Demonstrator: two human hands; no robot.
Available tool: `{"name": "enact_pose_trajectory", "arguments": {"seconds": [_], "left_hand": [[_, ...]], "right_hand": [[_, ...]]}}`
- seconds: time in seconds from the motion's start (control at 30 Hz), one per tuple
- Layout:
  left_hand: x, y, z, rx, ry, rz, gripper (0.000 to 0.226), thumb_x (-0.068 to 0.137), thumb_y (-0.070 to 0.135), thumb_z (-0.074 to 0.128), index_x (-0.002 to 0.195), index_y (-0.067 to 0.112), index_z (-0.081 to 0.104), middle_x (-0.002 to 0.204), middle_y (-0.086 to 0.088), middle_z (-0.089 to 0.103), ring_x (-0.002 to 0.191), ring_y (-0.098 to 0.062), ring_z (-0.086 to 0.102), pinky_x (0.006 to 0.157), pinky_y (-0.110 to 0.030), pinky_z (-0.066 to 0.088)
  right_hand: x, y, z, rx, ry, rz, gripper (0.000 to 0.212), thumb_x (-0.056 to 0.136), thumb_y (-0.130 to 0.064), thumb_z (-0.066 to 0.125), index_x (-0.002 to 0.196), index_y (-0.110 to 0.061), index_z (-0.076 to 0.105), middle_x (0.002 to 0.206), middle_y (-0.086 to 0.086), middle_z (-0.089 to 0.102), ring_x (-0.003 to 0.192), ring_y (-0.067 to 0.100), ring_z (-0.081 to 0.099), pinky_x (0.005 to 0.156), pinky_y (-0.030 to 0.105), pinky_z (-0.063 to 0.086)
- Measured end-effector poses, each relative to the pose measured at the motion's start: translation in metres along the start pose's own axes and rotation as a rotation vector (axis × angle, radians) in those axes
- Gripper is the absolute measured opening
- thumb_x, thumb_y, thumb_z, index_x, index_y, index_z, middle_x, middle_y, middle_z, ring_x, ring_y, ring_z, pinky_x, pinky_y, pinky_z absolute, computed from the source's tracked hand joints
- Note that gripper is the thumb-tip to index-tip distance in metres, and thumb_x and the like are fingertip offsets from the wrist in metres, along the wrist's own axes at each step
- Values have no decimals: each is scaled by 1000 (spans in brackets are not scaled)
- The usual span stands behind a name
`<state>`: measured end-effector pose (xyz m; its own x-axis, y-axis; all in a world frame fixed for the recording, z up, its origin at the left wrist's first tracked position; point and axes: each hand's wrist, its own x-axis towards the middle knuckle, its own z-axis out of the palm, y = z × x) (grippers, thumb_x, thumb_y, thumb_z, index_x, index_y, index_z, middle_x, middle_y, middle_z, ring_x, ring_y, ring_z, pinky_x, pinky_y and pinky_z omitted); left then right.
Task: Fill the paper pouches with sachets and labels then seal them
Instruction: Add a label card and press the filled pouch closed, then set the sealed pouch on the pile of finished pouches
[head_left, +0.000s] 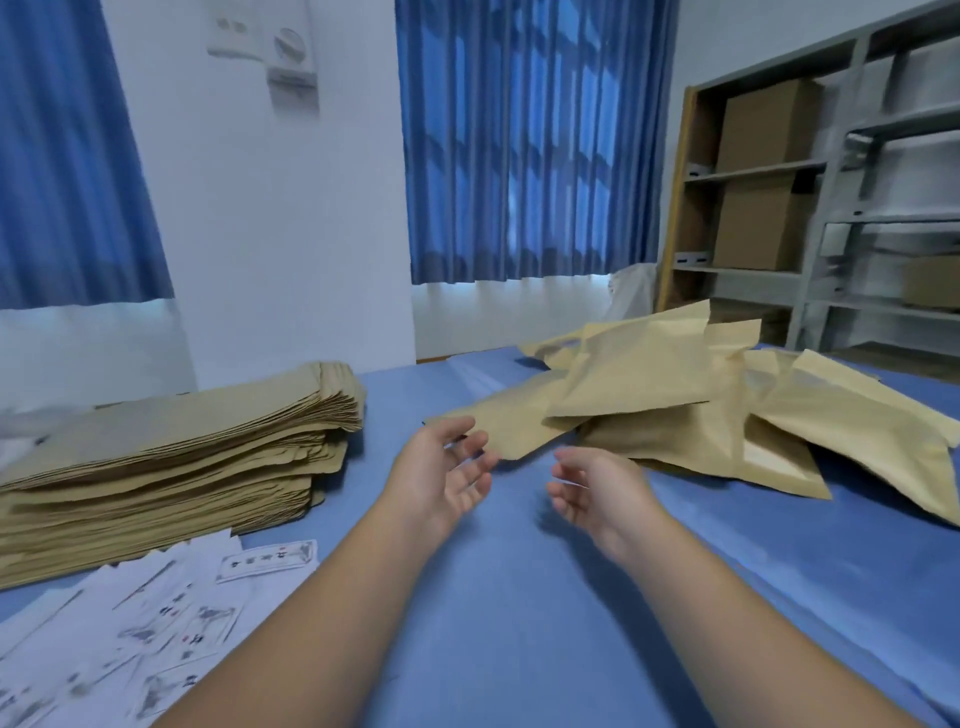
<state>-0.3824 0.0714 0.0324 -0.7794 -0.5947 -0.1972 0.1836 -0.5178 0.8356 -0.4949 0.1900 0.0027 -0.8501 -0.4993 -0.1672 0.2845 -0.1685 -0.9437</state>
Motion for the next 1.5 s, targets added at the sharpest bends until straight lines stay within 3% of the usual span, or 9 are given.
{"name": "enact_pose_trajectory", "arguments": {"seconds": [0.33, 0.57, 0.73, 0.87, 1.0, 1.17, 1.27, 1.37, 1.5], "left_hand": [[-84, 79, -147, 177, 223, 153, 8, 89, 15, 57, 90, 14, 65, 65, 4, 61, 50, -9, 56, 55, -23, 40], [-152, 124, -283, 331, 521, 362, 11, 91, 18, 58, 93, 13, 68, 62, 5, 62, 52, -11, 53, 48, -21, 39], [-159, 121, -362, 590, 794, 556, 24, 93, 11, 53, 80, 25, 68, 72, 5, 65, 60, -12, 58, 56, -24, 41], [-153, 112, -396, 818, 959, 547, 27, 90, 11, 53, 78, 33, 63, 83, 10, 65, 76, -8, 58, 60, -16, 37], [-146, 115, -400, 860, 983, 473, 26, 89, 15, 51, 78, 35, 61, 75, 19, 60, 66, 7, 52, 49, -9, 32], [-145, 113, -397, 999, 912, 376, 23, 90, 20, 48, 81, 39, 59, 80, 18, 60, 71, 0, 55, 55, -21, 36], [-145, 113, -396, 1017, 908, 355, 22, 90, 22, 47, 85, 38, 61, 81, 17, 61, 70, -2, 55, 55, -22, 37], [-145, 113, -397, 1025, 906, 346, 22, 90, 23, 47, 88, 37, 63, 86, 17, 61, 72, 2, 54, 55, -19, 35], [-145, 112, -395, 1040, 896, 335, 22, 91, 23, 46, 88, 38, 62, 84, 19, 60, 72, 2, 54, 56, -19, 36]], "right_hand": [[-72, 49, 160, -60, -449, 48, 12, 92, -5, 54, 91, -4, 65, 63, 5, 59, 48, 14, 52, 45, 22, 41], [-108, 81, 252, -175, -573, 40, 16, 91, 3, 51, 97, -2, 64, 66, 9, 65, 53, 19, 61, 43, 24, 43], [-114, 95, 308, -628, -662, -246, 15, 90, -7, 59, 97, -17, 66, 89, 7, 72, 74, 15, 68, 64, 28, 56], [-99, 94, 356, -767, -618, -506, 18, 87, -11, 60, 91, -27, 65, 92, -6, 67, 88, 18, 67, 81, 32, 55], [-61, 85, 390, -1270, -546, -835, 52, 84, -14, 62, 135, -17, 51, 133, 4, 49, 121, 22, 50, 100, 28, 37], [-29, 92, 404, -1577, -575, -698, 80, 87, -31, 65, 151, -11, 21, 155, 10, 27, 140, 27, 30, 110, 32, 27], [-29, 107, 404, -1795, -475, -790, 55, 93, -37, 53, 142, -18, 37, 136, 12, 52, 128, 32, 44, 100, 35, 40], [-35, 117, 401, -1732, -315, -1017, 18, 92, -31, 53, 103, -20, 60, 94, 6, 57, 108, 27, 51, 76, 31, 45], [-47, 115, 399, -1732, -210, -1054, 22, 92, -11, 50, 94, -24, 68, 91, -1, 59, 85, 24, 57, 62, 24, 36]]}}
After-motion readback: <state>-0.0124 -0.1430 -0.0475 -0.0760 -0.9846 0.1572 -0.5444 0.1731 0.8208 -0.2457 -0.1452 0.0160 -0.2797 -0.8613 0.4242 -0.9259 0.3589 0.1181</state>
